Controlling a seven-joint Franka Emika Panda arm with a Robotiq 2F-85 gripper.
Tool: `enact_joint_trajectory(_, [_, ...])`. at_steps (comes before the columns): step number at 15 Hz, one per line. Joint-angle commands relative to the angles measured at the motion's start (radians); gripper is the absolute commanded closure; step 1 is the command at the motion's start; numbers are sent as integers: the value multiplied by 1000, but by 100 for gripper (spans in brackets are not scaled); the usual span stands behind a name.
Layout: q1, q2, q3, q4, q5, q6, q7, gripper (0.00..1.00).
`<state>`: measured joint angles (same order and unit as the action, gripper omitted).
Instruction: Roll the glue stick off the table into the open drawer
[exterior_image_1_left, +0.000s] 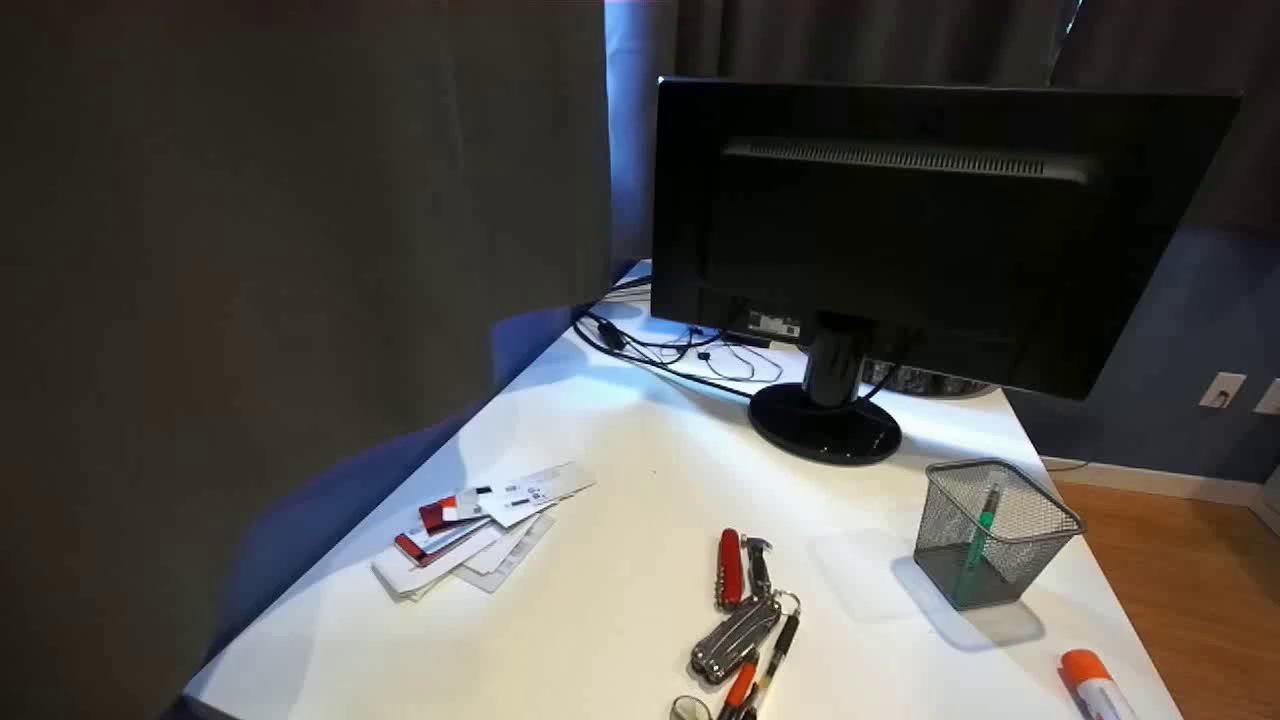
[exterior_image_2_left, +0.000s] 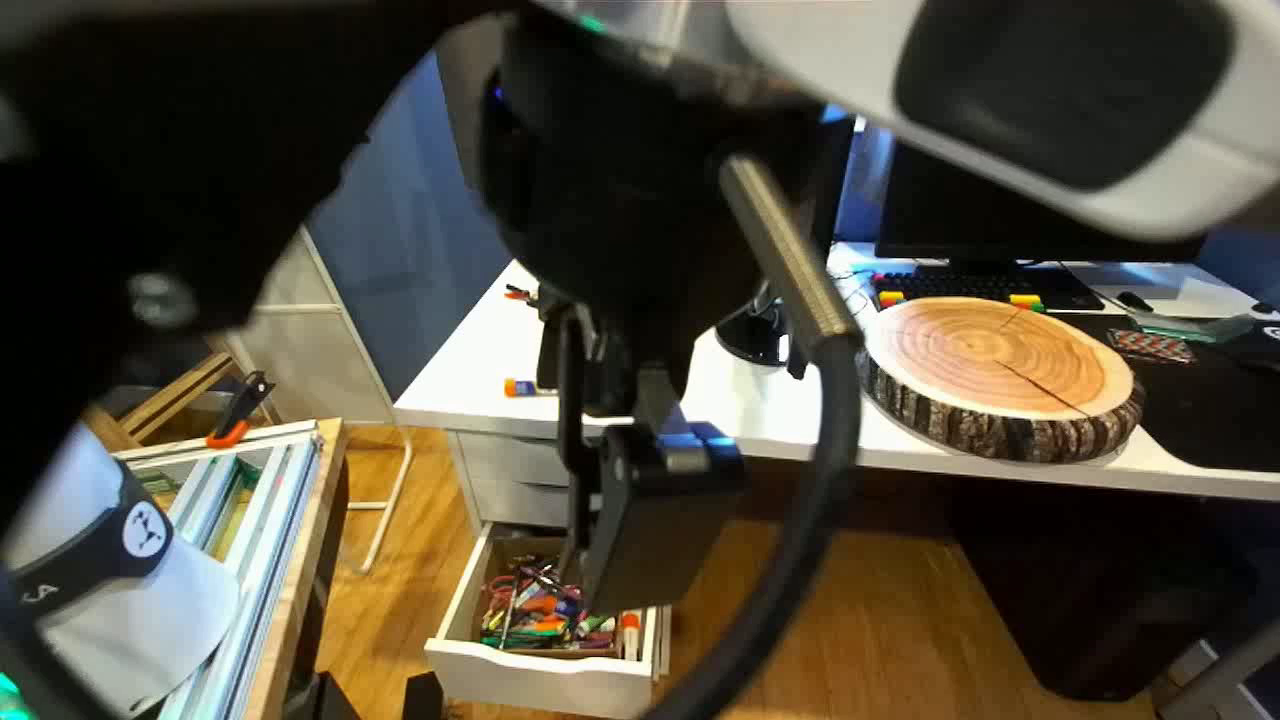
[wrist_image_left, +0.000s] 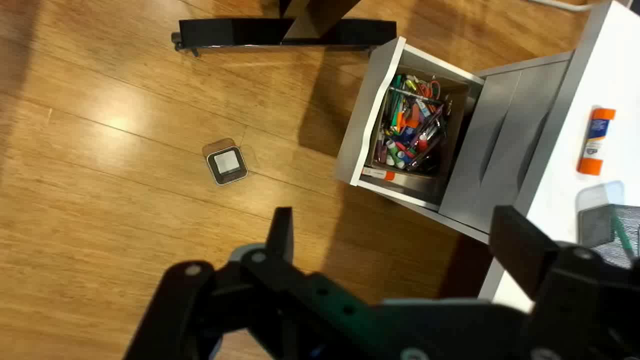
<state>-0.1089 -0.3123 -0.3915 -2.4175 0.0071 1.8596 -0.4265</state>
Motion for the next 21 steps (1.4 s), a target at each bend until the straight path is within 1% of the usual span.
enact_joint_trajectory(1, [-34,5,32,2,10,-3,-9,0])
enact_joint_trajectory(7, [-34,5,32,2,10,-2,-9,0])
enact_joint_trajectory(8, [-24,1,39,-8,24,-4,-18,0])
enact_joint_trajectory(10, [-2,-4,65,-41,64,-19,-15,0])
enact_joint_trajectory(13, [35,-18,140,-123,140,11,40,0])
enact_joint_trajectory(15, [81,-31,179,-192,249,86,1,0])
enact_joint_trajectory(16, [101,-32,207,-222,298,112,29,0])
enact_joint_trajectory(17, [125,-35,230,-254,341,164,14,0])
enact_joint_trajectory(18, [149,-36,257,-280,389,205,31,0])
enact_joint_trajectory(21, [231,-37,337,-351,506,369,42,0])
